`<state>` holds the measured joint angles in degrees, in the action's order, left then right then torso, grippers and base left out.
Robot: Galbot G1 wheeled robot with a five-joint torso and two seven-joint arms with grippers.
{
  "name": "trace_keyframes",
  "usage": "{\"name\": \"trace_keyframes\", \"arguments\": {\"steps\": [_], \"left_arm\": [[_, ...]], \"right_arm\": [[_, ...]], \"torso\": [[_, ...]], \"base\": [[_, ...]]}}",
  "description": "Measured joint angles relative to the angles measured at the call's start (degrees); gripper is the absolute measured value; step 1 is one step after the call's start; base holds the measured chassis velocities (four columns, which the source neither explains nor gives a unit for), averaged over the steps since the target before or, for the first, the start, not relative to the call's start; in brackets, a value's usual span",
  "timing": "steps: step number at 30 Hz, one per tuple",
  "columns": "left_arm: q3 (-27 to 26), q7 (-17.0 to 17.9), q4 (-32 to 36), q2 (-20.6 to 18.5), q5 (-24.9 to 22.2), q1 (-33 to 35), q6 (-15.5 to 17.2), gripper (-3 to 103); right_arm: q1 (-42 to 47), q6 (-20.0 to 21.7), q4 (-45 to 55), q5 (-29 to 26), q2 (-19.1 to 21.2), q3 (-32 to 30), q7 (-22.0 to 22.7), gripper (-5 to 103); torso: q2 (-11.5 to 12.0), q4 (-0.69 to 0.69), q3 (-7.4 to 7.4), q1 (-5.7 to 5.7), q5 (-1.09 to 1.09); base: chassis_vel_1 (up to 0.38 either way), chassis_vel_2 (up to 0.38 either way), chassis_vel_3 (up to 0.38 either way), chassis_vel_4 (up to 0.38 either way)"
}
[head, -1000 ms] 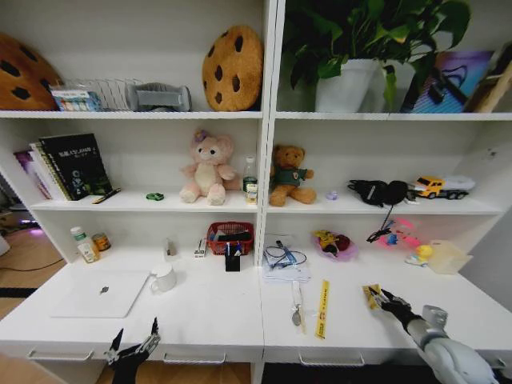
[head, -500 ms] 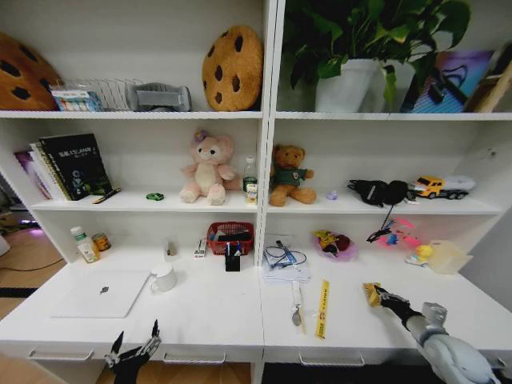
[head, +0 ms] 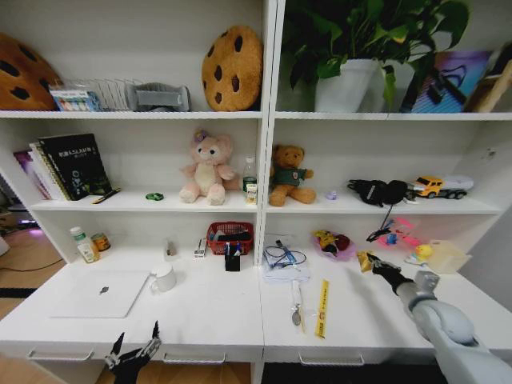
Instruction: Organize the objects on the table.
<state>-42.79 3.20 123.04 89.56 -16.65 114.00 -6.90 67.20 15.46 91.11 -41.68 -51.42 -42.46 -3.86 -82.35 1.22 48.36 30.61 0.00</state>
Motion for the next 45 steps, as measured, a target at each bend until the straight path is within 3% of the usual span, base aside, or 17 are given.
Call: {"name": "trace_keyframes", "arguments": {"steps": [6,22,26,34,37,42,43,44,45], "left_arm": [[-0.13,-0.04,0.08,-0.4,0.26,0.61,-0.05,98],[-1.32,-0.34,0.92,-0.16,0.2,1.71,-0.1,98],[-1.63,-0.29,0.68,-0.06,0.23,1.78,-0.11,98],[-1.64,-0.27,0.82,0.29,0.25,1.82,-0.11,98],[-1.47,-0.25,0.76,0.4,0.32,1.75,-0.11,98],[-0.98,-0.23,0.72,0.73,0.51,1.49,-0.12,98],[-0.98,-0.23,0.72,0.73,0.51,1.49,-0.12,98],[-0.8,-0.23,0.62,0.75,0.63,1.4,-0.14,98],[-0.54,-0.23,0.55,0.76,0.78,1.37,-0.15,98]], "right_arm": [[-11.31,-1.16,-10.33,2.61,-0.99,7.91,-0.41,0],[-23.86,-7.31,-27.28,8.68,-4.96,11.83,-3.35,0],[-24.71,-11.48,-30.71,9.67,-5.01,13.25,-2.83,0],[-24.24,-13.88,-31.67,8.6,-5.18,13.02,-0.75,32],[-22.9,-13.84,-30.12,8.01,-4.95,12.44,-0.33,37],[-13.04,-12.15,-19.13,5.9,-3.2,9.31,-1.68,59],[-13.04,-12.15,-19.13,5.9,-3.2,9.31,-1.68,59],[-9.72,-11.97,-15.43,5.78,-2.91,8.05,-1.02,70],[-6.56,-11.99,-12.37,5.87,-2.84,6.74,-0.45,70]], "torso": [[0.0,0.02,0.0,0.0,0.01],[0.0,0.03,0.0,0.0,0.0],[0.0,0.03,0.0,0.0,0.0],[0.0,0.01,0.0,0.0,0.0],[0.0,-0.01,0.0,0.0,0.0],[0.0,0.05,-0.01,0.0,0.01],[0.0,0.05,-0.01,0.0,0.01],[0.0,0.04,-0.01,0.0,0.0],[-0.01,0.02,-0.02,0.0,-0.02]], "base": [[0.0,0.0,0.0,0.0],[0.0,0.0,0.0,0.0],[0.0,0.0,0.0,0.0],[0.0,0.0,0.0,0.0],[0.0,0.0,0.0,0.0],[0.0,0.0,0.0,0.0],[0.0,0.0,0.0,0.0],[0.0,0.0,0.0,0.0],[0.0,0.0,0.0,0.0]]}}
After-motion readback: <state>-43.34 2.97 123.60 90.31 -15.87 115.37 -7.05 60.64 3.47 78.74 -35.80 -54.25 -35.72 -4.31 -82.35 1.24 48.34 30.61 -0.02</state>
